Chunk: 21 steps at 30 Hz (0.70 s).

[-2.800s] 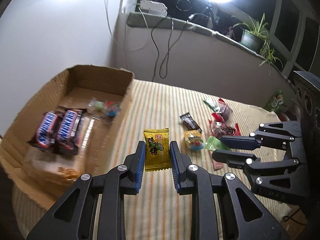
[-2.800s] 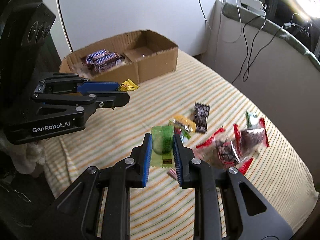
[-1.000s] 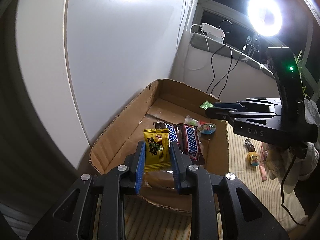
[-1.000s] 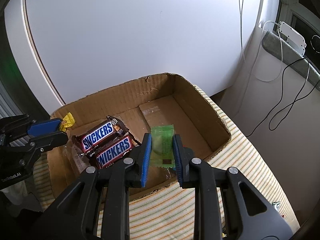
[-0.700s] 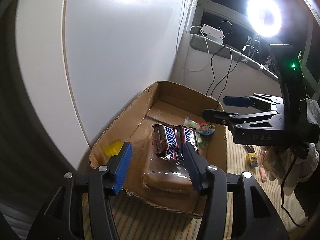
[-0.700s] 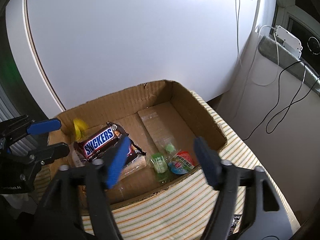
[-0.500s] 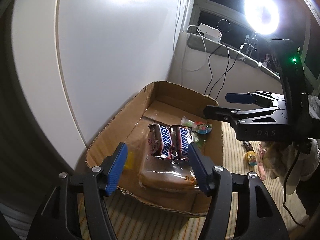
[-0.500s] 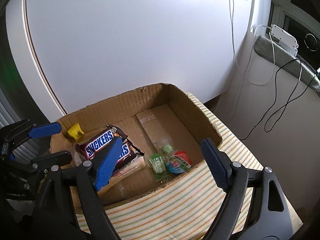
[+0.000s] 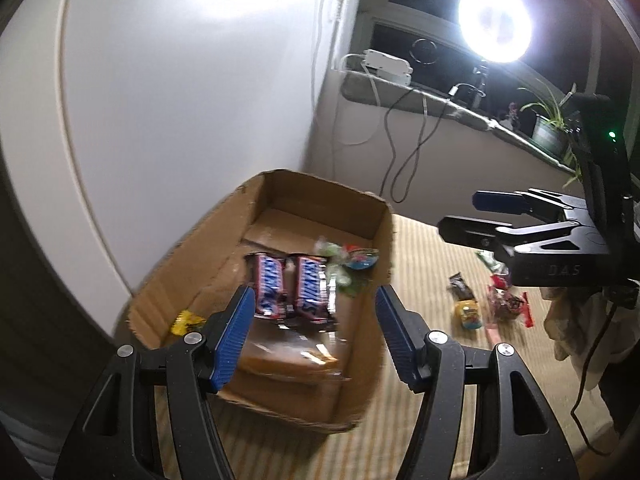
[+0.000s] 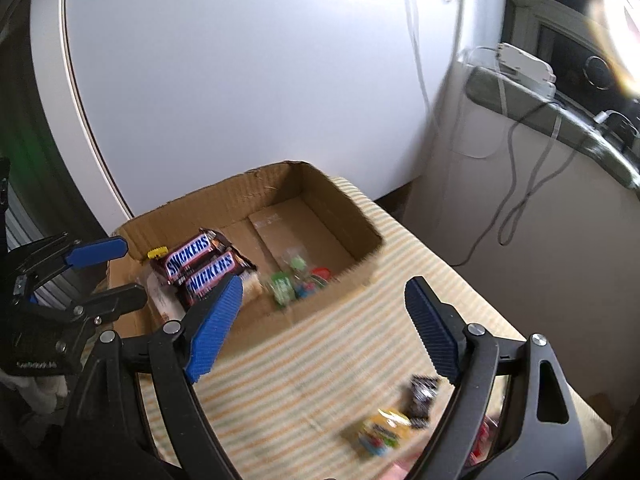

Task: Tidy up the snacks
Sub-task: 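Grasp the chocolate egg with the left tool while the right tool grasps the pink candy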

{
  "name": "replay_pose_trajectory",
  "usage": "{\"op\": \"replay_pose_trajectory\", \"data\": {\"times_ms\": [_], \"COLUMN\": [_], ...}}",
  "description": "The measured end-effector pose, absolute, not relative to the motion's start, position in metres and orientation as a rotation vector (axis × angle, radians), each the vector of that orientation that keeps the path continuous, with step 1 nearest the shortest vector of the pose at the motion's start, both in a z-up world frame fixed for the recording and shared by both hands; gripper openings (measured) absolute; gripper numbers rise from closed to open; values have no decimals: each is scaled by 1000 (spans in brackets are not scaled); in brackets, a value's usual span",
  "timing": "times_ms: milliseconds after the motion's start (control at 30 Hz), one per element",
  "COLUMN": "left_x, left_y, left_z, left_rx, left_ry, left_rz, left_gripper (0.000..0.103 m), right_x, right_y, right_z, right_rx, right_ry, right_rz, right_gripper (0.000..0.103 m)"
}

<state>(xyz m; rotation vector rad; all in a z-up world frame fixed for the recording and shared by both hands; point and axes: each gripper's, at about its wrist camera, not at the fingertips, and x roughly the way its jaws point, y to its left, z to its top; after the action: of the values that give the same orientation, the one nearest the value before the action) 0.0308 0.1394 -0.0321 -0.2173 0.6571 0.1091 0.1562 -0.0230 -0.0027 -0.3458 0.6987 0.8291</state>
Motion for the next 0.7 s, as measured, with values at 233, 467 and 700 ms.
{"op": "replay_pose_trajectory", "data": {"times_ms": [233, 467, 700], "left_x": [39, 53, 74], "left_y": [107, 75, 46], "left_z": [-32, -36, -52], "left_rx": [-196, -172, -160], "left_ry": [659, 682, 744], "left_rz": [41, -34, -109], "left_gripper": [62, 62, 50], "right_x": [153, 145, 129], "right_y": [-80, -131, -158], "right_z": [-2, -12, -36], "right_rx": [-305, -271, -245], "right_ry": [710, 746, 791], "right_rz": [755, 698, 689], "right_gripper": [86, 86, 86]}}
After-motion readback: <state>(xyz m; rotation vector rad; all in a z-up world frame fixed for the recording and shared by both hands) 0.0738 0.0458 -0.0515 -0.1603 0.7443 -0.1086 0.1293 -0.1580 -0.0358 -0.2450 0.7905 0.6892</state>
